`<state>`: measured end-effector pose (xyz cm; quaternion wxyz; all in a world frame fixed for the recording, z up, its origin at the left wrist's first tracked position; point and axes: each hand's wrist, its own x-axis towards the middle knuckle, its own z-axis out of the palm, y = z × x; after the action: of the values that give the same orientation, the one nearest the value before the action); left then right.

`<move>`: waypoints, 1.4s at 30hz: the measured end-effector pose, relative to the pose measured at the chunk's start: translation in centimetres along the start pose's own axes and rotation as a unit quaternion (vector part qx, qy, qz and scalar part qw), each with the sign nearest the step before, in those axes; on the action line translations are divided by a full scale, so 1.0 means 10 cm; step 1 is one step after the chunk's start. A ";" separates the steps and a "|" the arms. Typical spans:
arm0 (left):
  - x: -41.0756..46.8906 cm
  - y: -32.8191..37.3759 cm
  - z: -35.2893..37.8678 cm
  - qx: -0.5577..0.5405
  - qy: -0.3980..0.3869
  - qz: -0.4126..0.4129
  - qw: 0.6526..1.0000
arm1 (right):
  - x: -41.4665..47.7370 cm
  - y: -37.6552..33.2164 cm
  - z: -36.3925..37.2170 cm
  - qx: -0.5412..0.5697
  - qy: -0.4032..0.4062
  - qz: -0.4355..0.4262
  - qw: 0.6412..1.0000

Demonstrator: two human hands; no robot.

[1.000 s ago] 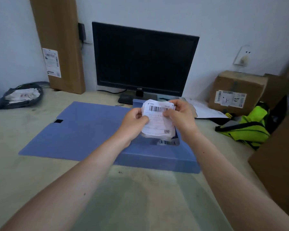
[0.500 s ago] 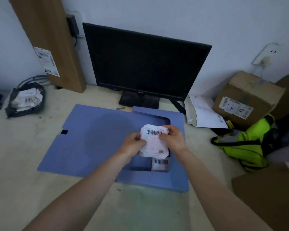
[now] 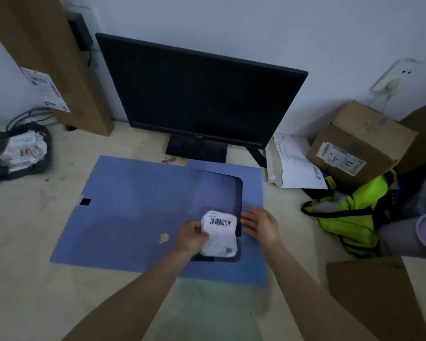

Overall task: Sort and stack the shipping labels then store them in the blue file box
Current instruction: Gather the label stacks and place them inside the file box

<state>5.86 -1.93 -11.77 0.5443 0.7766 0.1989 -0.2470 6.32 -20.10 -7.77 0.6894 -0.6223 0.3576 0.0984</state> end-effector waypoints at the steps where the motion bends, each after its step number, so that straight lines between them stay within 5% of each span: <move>1: 0.02 -0.03 0.03 0.016 -0.001 0.004 1.000 | 0.03 0.03 -0.03 0.024 0.001 0.008 1.000; 29: 0.03 -0.02 0.33 0.233 -0.066 -0.007 0.970 | 0.09 0.20 -0.10 0.078 -0.013 -0.014 0.997; 35: 0.04 0.03 0.45 0.257 -0.129 0.005 0.958 | 0.08 0.20 -0.13 0.068 -0.020 -0.019 0.997; 42: -0.04 0.12 0.53 0.354 -0.079 0.039 0.931 | 0.08 0.19 -0.13 0.072 -0.025 -0.017 0.997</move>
<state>5.33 -7.32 -12.18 0.2575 0.9038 0.0244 -0.3410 5.33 -21.19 -9.70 0.7427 -0.5744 0.3358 0.0759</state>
